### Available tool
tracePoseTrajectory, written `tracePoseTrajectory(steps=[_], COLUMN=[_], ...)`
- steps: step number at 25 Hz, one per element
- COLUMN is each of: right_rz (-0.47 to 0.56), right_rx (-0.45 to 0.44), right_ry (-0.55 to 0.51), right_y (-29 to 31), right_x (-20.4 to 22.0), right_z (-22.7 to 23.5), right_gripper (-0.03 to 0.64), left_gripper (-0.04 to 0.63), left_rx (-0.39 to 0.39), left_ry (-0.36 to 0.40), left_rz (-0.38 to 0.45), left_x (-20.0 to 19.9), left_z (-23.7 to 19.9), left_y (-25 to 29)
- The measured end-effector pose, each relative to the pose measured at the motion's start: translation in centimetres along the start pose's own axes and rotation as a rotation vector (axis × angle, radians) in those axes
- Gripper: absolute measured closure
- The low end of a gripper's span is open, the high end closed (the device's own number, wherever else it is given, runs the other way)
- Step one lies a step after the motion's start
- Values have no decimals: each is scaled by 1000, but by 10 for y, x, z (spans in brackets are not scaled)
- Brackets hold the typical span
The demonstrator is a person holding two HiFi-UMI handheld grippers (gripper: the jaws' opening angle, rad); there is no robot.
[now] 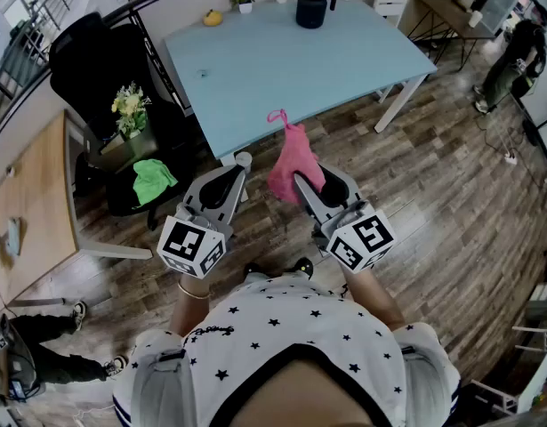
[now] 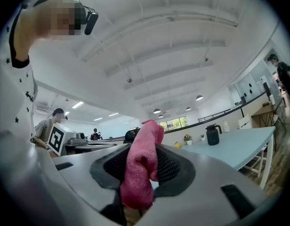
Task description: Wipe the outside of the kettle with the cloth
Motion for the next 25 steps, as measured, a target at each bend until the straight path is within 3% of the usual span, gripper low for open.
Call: tracePoseTrajectory(steps=[25], right_rz=[46], right_rx=[47], right_ry=[66], right_y=[-60], right_x=[-19], right_z=[82], right_gripper=[480], left_gripper=[565], left_rx=[10], left_ry=[-23], left_rz=[-1], left_x=[15], left_z=[59], left_y=[74])
Point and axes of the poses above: the fingertips, and each gripper's own axes: y forward along the fingers, z to its right, x out of its underside, the point moved 4 cm from there along -y, backward along the fingers, and after that the axes turned 15 degrees about z, right-handed, at the moved point
